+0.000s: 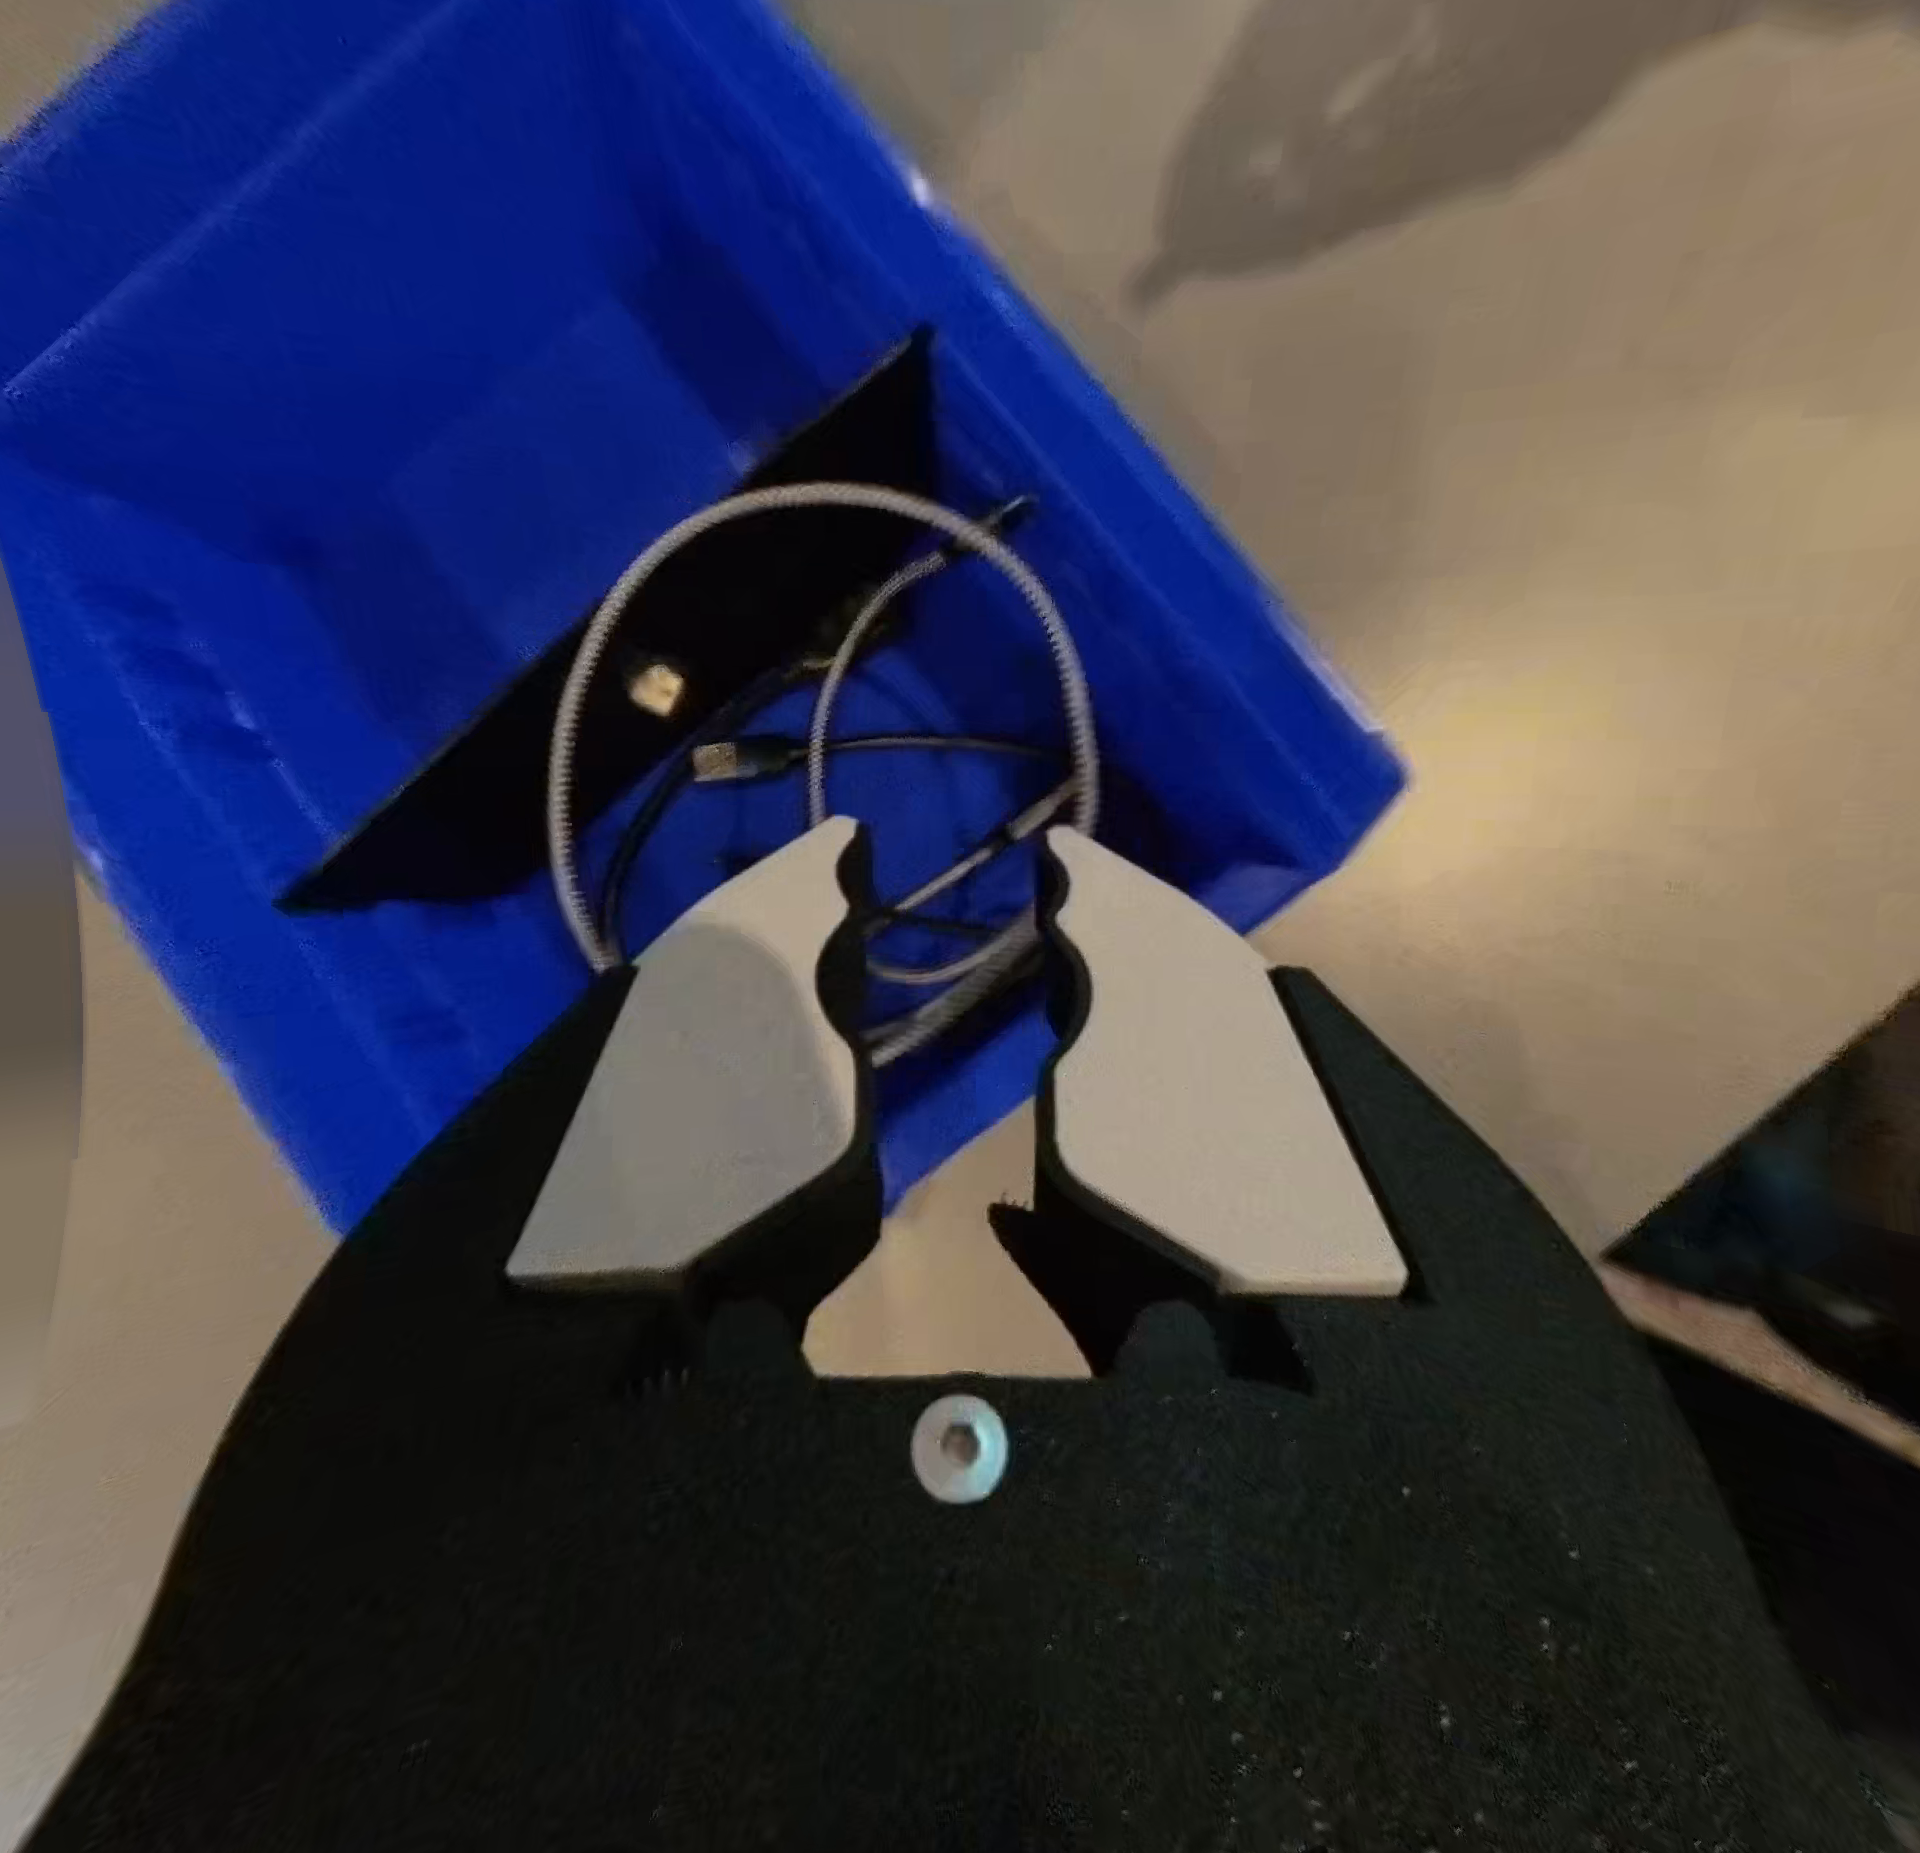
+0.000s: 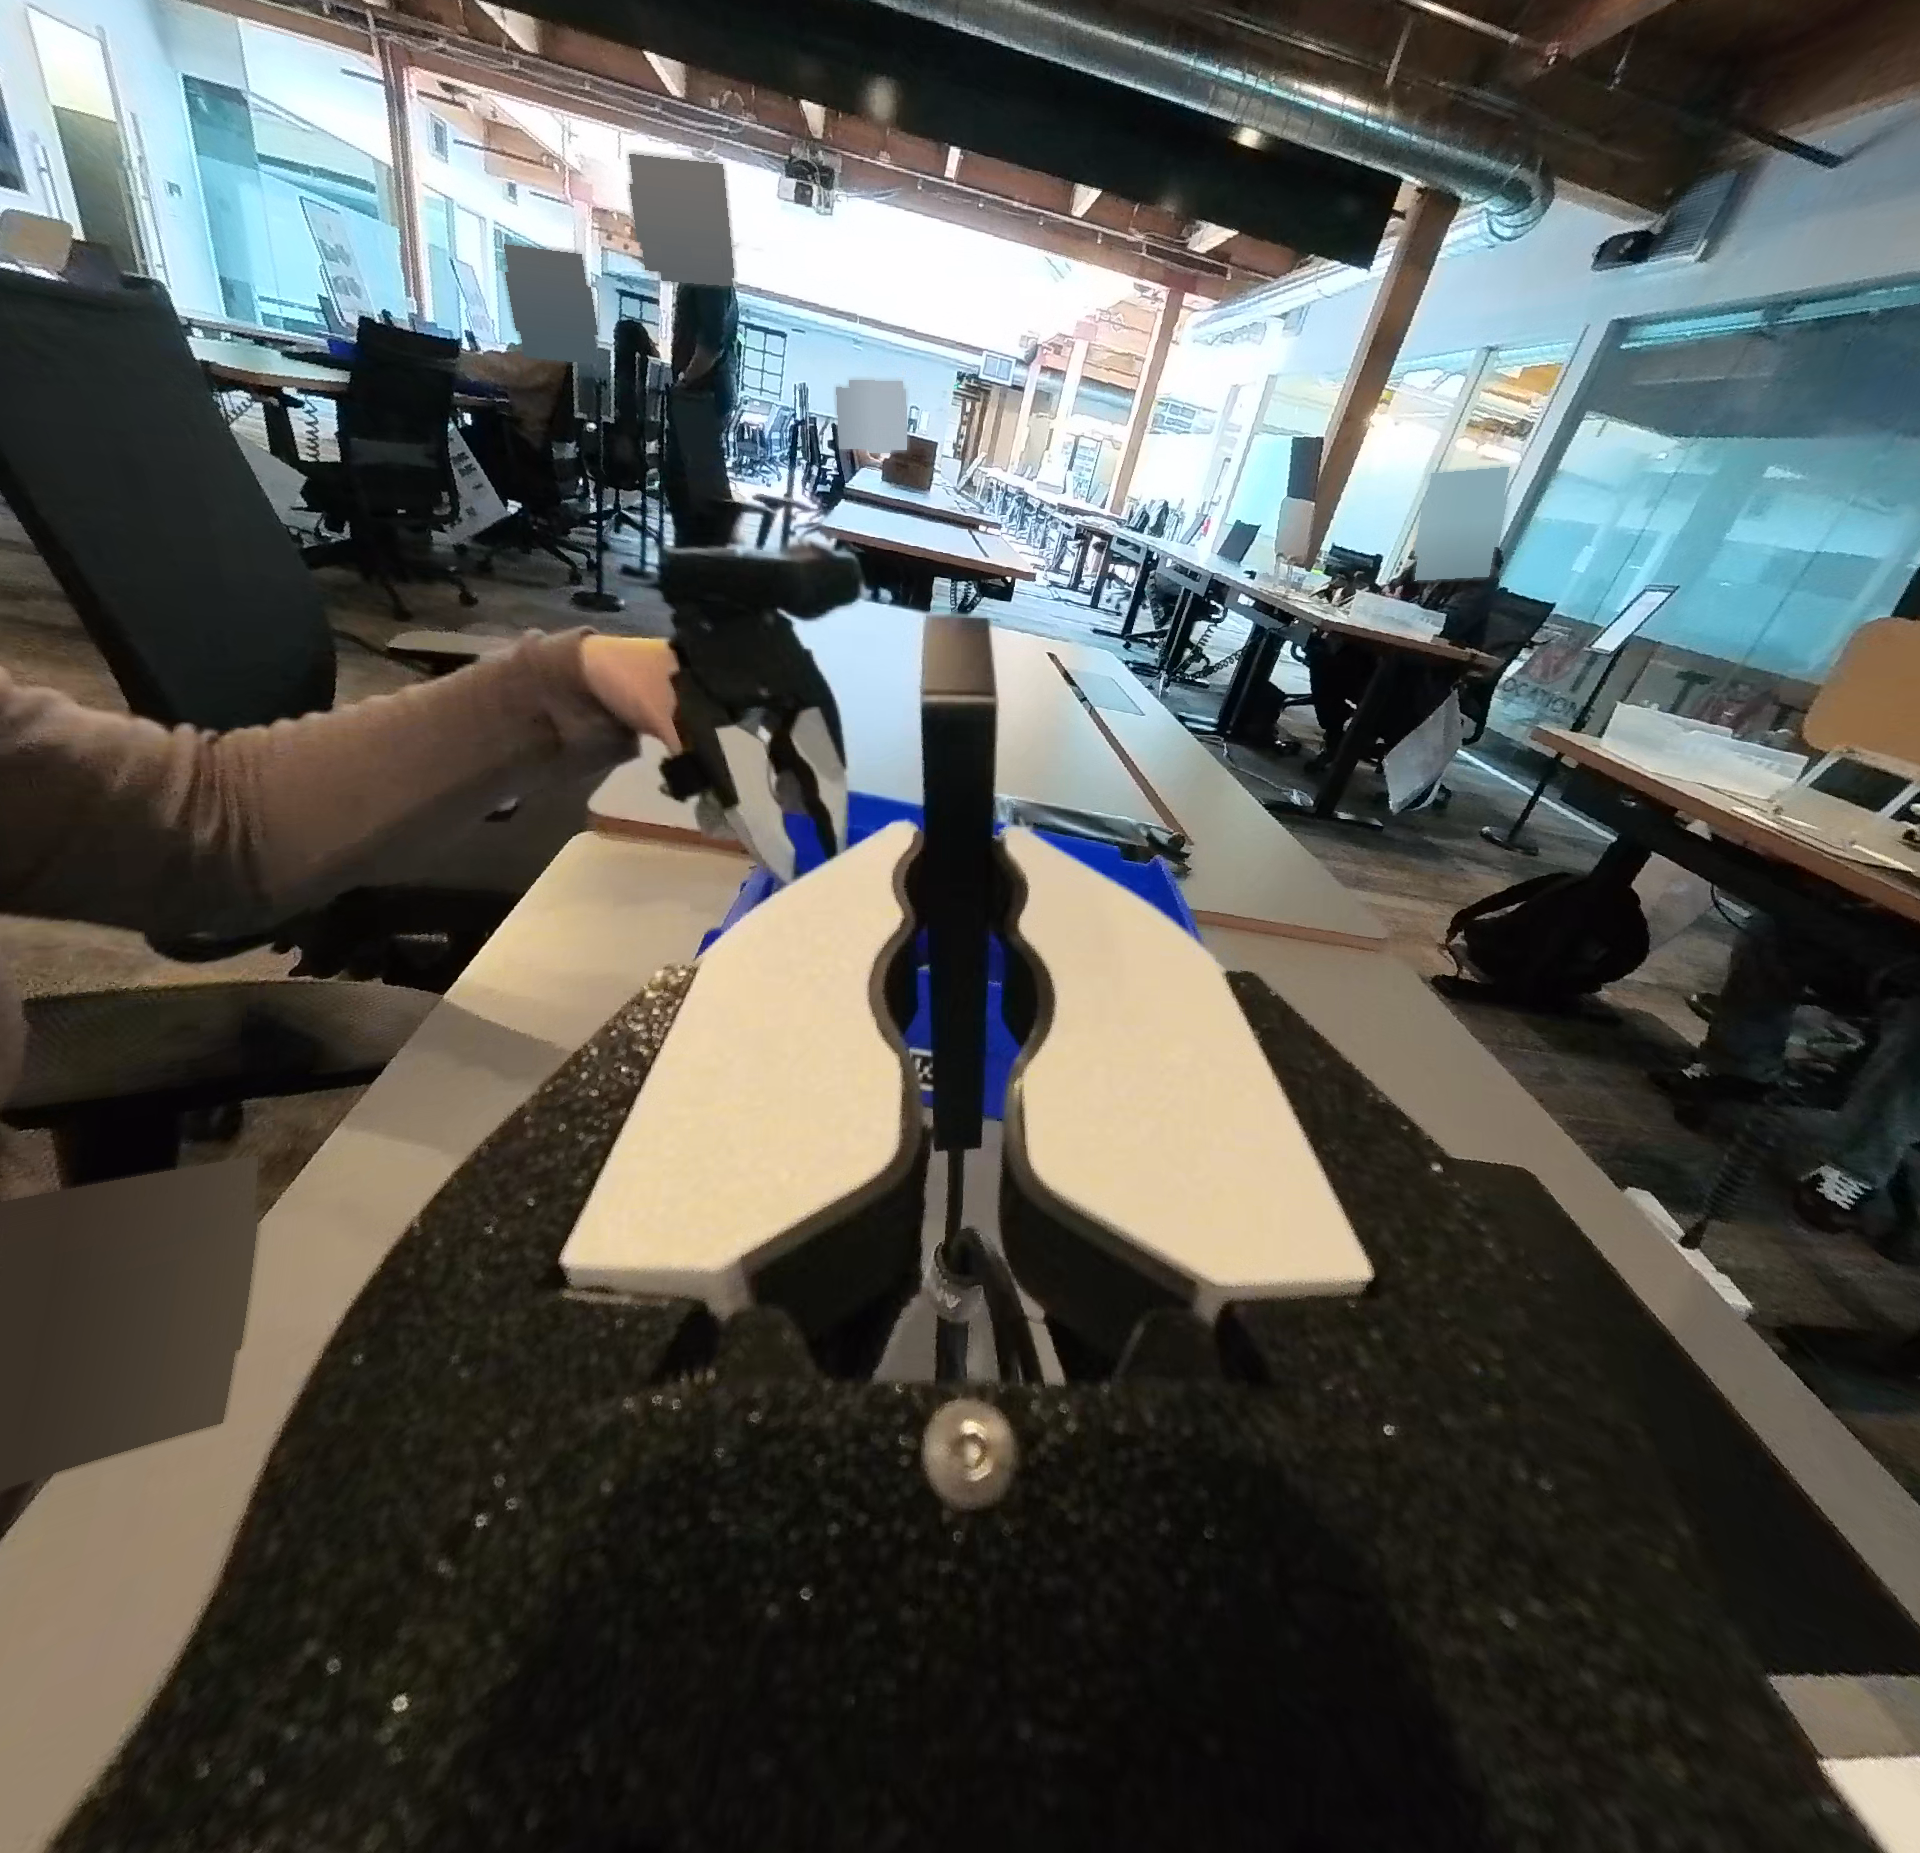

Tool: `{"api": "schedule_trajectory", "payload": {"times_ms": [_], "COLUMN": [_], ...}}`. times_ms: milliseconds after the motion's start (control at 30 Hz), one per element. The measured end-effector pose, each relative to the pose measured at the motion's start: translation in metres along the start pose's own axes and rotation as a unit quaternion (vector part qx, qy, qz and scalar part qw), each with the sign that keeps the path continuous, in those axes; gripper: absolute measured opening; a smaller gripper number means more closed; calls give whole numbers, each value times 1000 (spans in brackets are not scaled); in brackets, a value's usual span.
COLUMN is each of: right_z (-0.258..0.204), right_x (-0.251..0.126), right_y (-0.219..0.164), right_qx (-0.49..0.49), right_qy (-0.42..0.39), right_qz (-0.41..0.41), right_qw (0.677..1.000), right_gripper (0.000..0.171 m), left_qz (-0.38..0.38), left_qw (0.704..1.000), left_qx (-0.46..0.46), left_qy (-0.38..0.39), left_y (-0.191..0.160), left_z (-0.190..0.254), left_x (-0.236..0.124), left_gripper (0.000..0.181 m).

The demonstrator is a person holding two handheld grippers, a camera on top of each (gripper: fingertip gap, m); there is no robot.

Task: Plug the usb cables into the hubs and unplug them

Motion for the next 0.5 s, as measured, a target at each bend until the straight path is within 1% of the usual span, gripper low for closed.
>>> {"api": "schedule_trajectory", "payload": {"times_ms": [67,100,133,200,267,333,367,433,500], "right_z": [1,1,1,1,1,1,1,1,1], "right_x": [-3,-3,-4,-5,-6,-6,-6,-7,-8], "right_y": [1,2,2,2,3,2,2,2,3], "right_qx": [2,2,1,-1,-1,-1,-2,-4,-5], "right_qy": [-2,-3,-4,-6,-5,-3,-3,-2,-1], "right_qz": [3,4,4,5,6,5,5,4,6], "right_qw": [1000,1000,1000,1000,1000,1000,1000,1000,1000], "right_gripper": [9,9,9,10,9,9,9,10,10], "left_qz": [-58,-83,-101,-110,-122,-126,-123,-129,-139], "left_qw": [998,996,993,984,966,954,952,945,945], "left_qx": [3,-17,-51,-143,-219,-256,-265,-281,-284], "left_qy": [28,36,32,-6,-56,-87,-98,-105,-84], "left_y": [-4,-5,-5,-2,-2,-2,-2,-4,-8], "left_z": [-19,-27,-32,-34,-33,-32,-31,-29,-32], "left_x": [12,18,26,42,55,62,64,66,66], "left_gripper": [21,17,16,14,18,25,26,28,30]}}
Point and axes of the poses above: each gripper's, where its closed fingertips meet, x out along the fingers, y out of its top, z = x × y across the jaws, the point moved 2 cm from there along -x, back along the fingers, and after that the axes turned 2 degrees about y, right-handed, at the moved point
